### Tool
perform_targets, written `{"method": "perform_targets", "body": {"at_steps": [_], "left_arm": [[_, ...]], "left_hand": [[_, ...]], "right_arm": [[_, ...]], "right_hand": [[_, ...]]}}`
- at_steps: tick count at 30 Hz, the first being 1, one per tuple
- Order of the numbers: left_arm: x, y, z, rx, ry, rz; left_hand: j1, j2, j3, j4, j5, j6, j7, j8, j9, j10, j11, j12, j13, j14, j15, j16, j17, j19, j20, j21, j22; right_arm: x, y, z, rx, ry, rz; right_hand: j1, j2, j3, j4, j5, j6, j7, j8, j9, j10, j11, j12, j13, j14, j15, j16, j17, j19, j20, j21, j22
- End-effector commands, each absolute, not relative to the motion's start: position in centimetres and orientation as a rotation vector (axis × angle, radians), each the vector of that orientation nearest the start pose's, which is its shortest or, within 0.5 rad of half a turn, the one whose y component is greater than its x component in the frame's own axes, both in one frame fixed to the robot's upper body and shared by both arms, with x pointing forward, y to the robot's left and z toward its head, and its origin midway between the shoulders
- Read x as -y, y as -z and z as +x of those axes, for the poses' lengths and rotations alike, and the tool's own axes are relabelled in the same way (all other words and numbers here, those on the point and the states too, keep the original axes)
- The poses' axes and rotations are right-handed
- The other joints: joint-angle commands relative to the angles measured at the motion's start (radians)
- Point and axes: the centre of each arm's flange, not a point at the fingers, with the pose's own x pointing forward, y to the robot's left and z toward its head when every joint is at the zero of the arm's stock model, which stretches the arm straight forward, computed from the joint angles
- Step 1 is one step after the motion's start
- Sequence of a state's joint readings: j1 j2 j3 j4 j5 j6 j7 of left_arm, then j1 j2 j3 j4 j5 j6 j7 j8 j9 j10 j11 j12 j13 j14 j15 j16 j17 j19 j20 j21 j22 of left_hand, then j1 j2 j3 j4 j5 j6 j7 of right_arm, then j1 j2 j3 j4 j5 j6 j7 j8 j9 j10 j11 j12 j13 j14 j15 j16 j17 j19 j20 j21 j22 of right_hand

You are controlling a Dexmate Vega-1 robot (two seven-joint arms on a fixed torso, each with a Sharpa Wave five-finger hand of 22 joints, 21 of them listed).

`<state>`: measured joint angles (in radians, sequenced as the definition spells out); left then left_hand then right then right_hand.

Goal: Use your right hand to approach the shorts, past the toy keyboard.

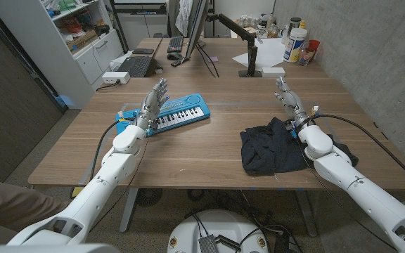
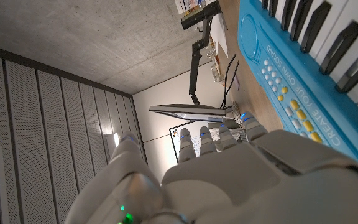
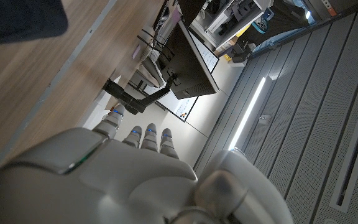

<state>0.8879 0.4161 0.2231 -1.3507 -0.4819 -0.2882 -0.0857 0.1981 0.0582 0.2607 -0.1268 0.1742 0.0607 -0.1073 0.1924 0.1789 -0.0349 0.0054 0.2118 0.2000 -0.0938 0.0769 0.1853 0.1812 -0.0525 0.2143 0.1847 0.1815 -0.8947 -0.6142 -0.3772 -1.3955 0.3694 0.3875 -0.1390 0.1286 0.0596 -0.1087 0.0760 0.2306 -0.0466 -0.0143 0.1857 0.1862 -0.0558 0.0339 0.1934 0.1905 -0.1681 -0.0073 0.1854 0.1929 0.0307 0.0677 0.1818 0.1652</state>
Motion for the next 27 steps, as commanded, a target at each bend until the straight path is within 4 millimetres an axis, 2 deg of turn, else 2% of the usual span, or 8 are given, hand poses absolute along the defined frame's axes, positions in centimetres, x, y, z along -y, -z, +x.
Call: {"method": "perform_targets", "body": {"at_steps": [1,8,27], "left_arm": [[-29.0,1.1,63.8,0.677,0.192,0.010],[-28.9,1.1,63.8,0.679,0.196,0.009],[-28.7,1.4,63.9,0.678,0.203,0.002]], "left_hand": [[0.009,0.000,0.005,-0.003,0.006,0.000,0.005,-0.002,0.004,-0.007,-0.002,-0.001,0.000,-0.014,0.001,-0.003,0.004,-0.008,0.001,0.001,0.000],[0.009,0.000,0.005,-0.003,0.006,0.024,0.015,0.006,0.004,-0.007,0.000,0.000,0.000,-0.016,0.000,-0.002,0.003,-0.011,0.000,0.002,0.000],[0.009,0.001,0.006,-0.003,0.006,0.018,0.010,0.002,0.004,-0.008,-0.001,0.000,-0.001,-0.020,0.002,-0.001,0.003,-0.011,0.000,0.005,0.000]], "right_arm": [[30.4,0.9,61.8,0.766,-0.058,-0.331],[30.1,0.8,61.3,0.786,-0.041,-0.417],[30.9,0.7,60.3,0.779,-0.038,-0.576]], "right_hand": [[0.013,-0.002,-0.004,-0.001,0.005,-0.001,-0.007,0.009,0.003,-0.005,-0.004,0.000,0.004,-0.017,-0.006,0.001,0.001,-0.013,0.000,-0.004,0.004],[0.016,0.000,-0.004,-0.002,0.005,-0.007,-0.010,0.007,0.003,-0.025,-0.008,-0.006,0.003,-0.028,-0.008,0.000,0.001,-0.027,-0.002,-0.006,0.004],[0.019,0.003,-0.003,-0.003,0.005,-0.004,-0.013,0.009,0.003,-0.035,-0.013,-0.005,0.003,-0.041,-0.010,-0.001,0.001,-0.040,-0.006,-0.005,0.004]]}}
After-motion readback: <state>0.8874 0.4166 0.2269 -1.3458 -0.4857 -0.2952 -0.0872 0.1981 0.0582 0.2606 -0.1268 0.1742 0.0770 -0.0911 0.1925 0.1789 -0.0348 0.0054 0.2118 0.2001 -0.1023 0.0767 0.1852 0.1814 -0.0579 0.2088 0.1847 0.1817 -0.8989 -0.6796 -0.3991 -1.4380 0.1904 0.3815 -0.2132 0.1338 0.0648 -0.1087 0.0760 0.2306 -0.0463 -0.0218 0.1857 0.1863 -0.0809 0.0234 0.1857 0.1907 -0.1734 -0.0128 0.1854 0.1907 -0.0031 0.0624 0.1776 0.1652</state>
